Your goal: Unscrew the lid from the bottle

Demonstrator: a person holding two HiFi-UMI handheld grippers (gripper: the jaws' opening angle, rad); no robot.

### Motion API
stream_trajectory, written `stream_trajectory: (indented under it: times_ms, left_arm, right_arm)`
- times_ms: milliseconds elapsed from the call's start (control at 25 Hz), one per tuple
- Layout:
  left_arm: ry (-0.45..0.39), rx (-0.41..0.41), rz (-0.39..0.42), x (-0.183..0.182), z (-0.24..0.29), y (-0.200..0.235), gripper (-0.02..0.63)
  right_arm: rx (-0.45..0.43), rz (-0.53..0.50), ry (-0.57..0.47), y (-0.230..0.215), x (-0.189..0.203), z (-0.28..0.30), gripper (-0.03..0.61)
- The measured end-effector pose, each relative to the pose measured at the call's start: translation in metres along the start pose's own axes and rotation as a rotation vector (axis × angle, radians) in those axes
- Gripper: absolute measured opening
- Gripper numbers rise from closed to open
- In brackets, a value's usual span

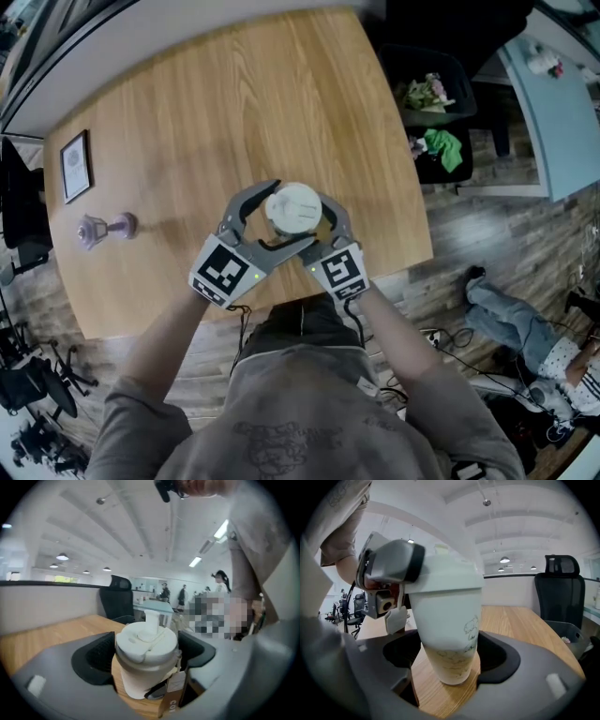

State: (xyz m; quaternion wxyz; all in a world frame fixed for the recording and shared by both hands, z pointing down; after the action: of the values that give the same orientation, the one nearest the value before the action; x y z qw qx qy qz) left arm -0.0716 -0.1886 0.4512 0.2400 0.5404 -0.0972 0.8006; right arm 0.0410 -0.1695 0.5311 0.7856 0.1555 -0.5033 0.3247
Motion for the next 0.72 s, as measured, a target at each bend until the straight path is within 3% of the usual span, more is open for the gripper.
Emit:
stream_trajectory:
  times_ms: [120,280,720]
  left_arm:
    - [-0.043,-0.172,-0.113,0.005,0.000,-0.012,0.417]
    - [-0.070,-0.301,-0.163,0.006,0.002,-0.021,0.416]
    - [-0.056,-0.335,-0.138,0.006,0.001,-0.024,0.413]
  right_arm:
    - [0.006,0.002,0.002,0.001,0.000,0.000,0.385]
    - [0.008,0.000,0.001,0.000,-0.001,0.000,0.385]
    - [0.003,-0.002,0.006,0.000,0.000,0.001,0.385]
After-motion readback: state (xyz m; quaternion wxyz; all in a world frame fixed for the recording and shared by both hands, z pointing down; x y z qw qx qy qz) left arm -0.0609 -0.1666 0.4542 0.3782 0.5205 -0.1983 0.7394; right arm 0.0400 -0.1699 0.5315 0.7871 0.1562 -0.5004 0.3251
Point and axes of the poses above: the fingertips, and each gripper's own axes: z forward along the fingers, y to its left, x out of its underside, the point moved 9 cm from there along -z, backward along the fingers, and after that the axes turned 4 degrees about y, right-handed, at the moved point
